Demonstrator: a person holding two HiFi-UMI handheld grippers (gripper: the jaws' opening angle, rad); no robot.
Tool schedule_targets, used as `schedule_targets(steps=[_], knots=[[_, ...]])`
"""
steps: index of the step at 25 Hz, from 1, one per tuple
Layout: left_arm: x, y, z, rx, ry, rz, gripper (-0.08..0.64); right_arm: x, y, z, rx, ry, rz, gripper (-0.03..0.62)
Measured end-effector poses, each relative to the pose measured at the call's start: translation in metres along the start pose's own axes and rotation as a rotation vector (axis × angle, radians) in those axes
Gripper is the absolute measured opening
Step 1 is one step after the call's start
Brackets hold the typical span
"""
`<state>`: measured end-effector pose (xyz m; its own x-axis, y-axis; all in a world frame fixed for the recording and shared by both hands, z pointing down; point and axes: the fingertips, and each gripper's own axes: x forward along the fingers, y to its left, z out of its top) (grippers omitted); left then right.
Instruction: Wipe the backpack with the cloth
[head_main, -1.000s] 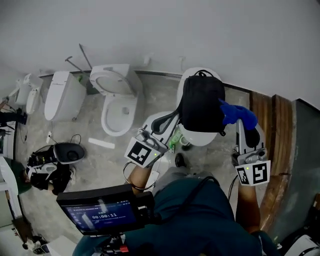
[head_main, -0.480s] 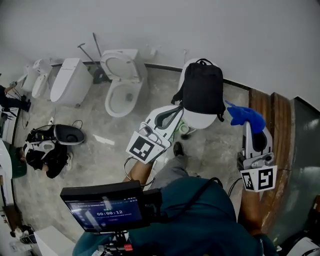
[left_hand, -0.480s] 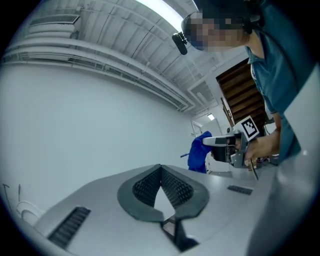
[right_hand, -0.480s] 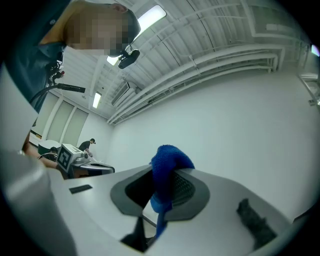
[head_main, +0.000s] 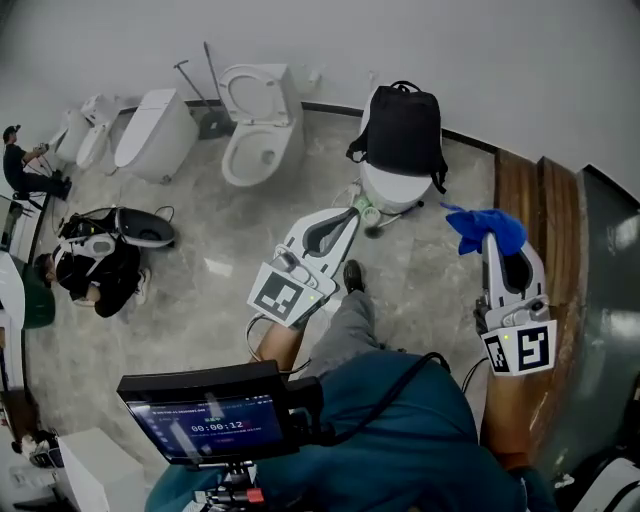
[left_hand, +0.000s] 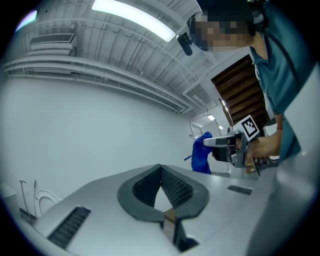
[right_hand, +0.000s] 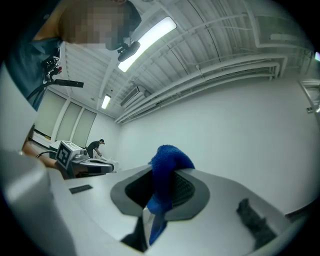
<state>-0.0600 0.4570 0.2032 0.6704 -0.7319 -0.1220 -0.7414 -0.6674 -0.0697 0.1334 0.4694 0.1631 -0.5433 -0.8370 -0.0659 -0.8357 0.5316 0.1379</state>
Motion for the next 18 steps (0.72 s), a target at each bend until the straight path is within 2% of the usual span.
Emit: schedule_targets(steps=[4,7,12,18], knots=[[-0.042,-0.021,0.033,0.006,0.005,0.023,0.003,-0.029,0.028,0.022,0.033,0.011,0.012,0.051],[-0.065,-0.019,0.039,-0.003,0.023,0.040,0.005,-0.033,0.045,0.031,0.046,0.006,0.019,0.052],[-0.087,-0.021,0.031,-0.021,0.034,0.035,0.003,-0.039,0.067,0.023,0.070,0.016,0.014,0.052],[-0.116,-0.039,0.017,-0.035,0.031,-0.030,0.003,-0.072,0.097,0.016,0.068,0.006,-0.044,0.052]])
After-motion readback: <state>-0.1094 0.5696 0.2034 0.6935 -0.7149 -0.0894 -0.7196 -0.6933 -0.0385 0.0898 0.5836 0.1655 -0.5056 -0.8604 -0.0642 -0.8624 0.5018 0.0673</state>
